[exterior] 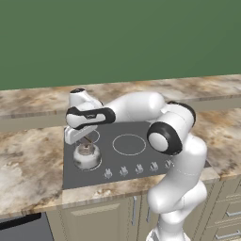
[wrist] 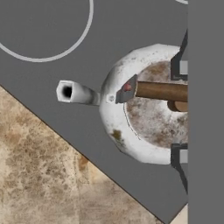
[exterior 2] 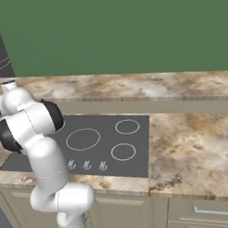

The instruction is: The kettle is done boiling. Turn off the stove, then wait for 300 timesteps before moving the kettle to the dining table.

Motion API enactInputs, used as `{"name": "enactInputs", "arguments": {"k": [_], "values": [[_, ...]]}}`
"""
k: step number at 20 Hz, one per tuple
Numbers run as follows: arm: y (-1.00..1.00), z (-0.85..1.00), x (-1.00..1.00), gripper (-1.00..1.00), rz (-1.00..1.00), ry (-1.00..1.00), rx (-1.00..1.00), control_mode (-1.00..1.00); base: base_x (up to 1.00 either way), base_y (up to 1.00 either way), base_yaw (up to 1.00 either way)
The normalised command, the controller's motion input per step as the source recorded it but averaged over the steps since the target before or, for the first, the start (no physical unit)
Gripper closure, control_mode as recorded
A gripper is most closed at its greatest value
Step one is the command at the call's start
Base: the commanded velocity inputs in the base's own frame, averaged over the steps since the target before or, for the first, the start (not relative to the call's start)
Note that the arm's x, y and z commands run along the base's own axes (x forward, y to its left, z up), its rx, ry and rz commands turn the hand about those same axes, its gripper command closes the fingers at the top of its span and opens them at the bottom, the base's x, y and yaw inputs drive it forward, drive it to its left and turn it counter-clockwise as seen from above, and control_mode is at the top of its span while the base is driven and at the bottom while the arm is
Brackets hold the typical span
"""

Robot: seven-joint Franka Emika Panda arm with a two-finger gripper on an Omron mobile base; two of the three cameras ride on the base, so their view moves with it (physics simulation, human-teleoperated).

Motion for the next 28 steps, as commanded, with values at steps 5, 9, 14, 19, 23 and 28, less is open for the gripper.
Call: {"name": "enactInputs", "arguments": {"k": [5,9,14,19,23,28], "values": [[0.0,-0.01,0.03,1.0,0.0,0.05,-0.01,-1.0,0.0,0.0,0.0],[0.01,0.0,-0.01,1.0,0.0,0.07,-0.01,-1.0,0.0,0.0,0.0],[0.0,0.19,-0.23,1.0,0.0,0.0,0.0,-1.0,0.0,0.0,0.0],[-0.04,0.5,-0.23,1.0,0.0,-0.02,-0.01,-1.0,0.0,0.0,0.0],[-0.11,0.53,-0.21,1.0,0.0,-0.02,0.0,-1.0,0.0,0.0,0.0],[-0.2,0.39,-0.16,1.0,0.0,-0.02,0.0,-1.0,0.0,0.0,0.0]]}}
